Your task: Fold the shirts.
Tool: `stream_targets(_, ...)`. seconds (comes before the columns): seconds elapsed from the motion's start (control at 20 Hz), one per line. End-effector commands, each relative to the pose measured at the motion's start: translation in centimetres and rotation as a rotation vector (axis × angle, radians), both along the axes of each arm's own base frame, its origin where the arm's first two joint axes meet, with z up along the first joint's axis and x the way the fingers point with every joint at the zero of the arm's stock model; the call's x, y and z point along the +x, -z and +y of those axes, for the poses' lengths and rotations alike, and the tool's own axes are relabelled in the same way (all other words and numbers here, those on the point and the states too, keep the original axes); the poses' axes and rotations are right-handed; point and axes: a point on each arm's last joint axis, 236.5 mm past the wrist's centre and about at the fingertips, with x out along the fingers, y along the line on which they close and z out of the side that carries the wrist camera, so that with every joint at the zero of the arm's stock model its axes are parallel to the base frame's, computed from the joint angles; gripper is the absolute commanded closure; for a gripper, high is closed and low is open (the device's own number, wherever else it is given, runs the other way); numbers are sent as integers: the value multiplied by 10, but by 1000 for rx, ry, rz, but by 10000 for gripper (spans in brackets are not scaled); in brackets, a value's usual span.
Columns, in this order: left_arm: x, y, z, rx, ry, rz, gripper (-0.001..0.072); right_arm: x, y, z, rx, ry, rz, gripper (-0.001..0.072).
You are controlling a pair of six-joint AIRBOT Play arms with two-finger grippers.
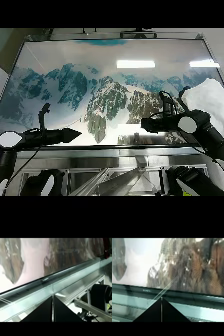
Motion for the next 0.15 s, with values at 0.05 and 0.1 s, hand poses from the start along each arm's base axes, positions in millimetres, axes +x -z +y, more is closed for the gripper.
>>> stream_targets(0.05, 4, 0, 1, 4, -14, -11, 708, 0, 0, 1, 2, 0, 1, 694)
stream_targets(0.1, 3, 0, 1, 3, -13, -10, 708, 0, 0, 1, 2, 0, 1, 694)
